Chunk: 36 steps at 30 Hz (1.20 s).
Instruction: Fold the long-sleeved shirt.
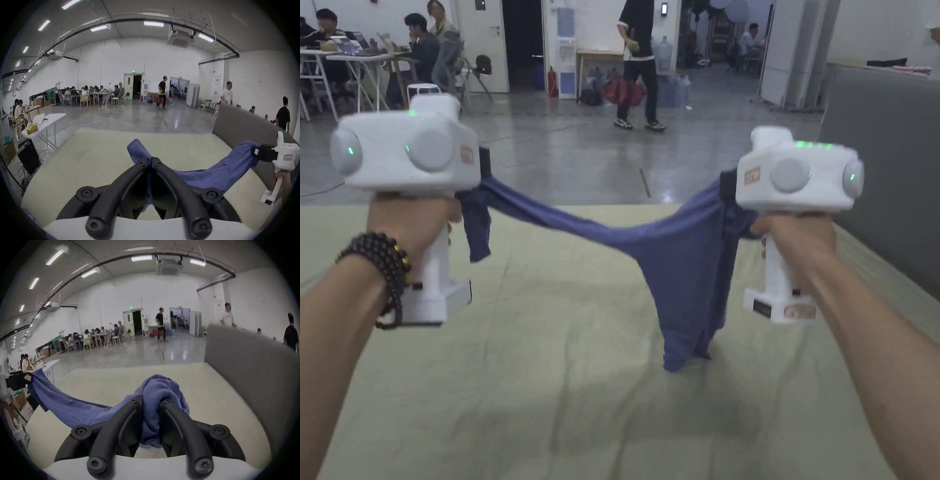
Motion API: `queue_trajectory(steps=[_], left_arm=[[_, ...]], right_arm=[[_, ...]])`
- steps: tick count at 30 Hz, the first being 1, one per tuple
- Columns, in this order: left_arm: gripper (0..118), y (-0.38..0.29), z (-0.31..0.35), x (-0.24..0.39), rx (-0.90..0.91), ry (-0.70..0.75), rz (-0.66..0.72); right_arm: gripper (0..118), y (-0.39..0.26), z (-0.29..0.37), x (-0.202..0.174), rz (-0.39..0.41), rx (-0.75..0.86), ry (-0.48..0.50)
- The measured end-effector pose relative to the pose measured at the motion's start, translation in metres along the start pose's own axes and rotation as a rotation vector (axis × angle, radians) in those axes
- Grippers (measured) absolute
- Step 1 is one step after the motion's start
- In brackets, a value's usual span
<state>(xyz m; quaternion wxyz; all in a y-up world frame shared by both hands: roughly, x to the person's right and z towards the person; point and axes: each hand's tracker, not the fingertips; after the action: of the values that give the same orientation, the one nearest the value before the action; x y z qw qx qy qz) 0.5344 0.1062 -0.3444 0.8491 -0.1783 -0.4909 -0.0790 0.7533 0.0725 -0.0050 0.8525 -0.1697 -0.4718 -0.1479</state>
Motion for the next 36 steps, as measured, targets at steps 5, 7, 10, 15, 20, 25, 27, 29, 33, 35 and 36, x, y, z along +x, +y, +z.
queue_trajectory(steps=[5,7,10,15,20,25,27,29,33,35,36], left_arm=[[0,-0.077,-0.034,-0.011,-0.117,-0.015,0.001],[0,-0.092,-0.011,-0.011,-0.114,-0.018,0.016],[0,-0.109,0.025,-0.023,-0.091,-0.036,0.032],[0,-0.172,0.109,-0.030,-0.099,-0.036,0.038],[0,-0.272,0.205,-0.022,-0.188,-0.026,0.040],[0,-0.361,0.257,-0.028,-0.383,-0.028,0.084],[0,-0.380,0.261,-0.036,-0.404,-0.029,0.093],[0,-0.390,0.262,-0.037,-0.410,-0.026,0.081],[118,-0.371,0.274,-0.040,-0.368,-0.056,0.153],[118,-0.358,0.273,-0.041,-0.367,-0.066,0.143],[118,-0.351,0.282,-0.038,-0.285,-0.076,0.141]], right_arm=[[19,-0.084,-0.034,-0.008,-0.002,-0.121,-0.008],[19,-0.092,-0.021,-0.007,-0.015,-0.118,0.021],[19,-0.098,0.028,-0.013,0.015,-0.091,0.017],[19,-0.152,0.110,-0.010,0.061,-0.086,0.006],[19,-0.252,0.182,-0.010,0.053,-0.213,-0.008],[19,-0.357,0.224,-0.012,0.038,-0.405,-0.023],[19,-0.381,0.226,-0.011,0.021,-0.453,-0.029],[19,-0.390,0.224,-0.009,0.015,-0.466,-0.030],[118,-0.367,0.238,-0.004,-0.016,-0.390,-0.015],[118,-0.349,0.257,-0.002,-0.032,-0.328,-0.007],[118,-0.339,0.265,0.000,-0.023,-0.253,-0.019]])
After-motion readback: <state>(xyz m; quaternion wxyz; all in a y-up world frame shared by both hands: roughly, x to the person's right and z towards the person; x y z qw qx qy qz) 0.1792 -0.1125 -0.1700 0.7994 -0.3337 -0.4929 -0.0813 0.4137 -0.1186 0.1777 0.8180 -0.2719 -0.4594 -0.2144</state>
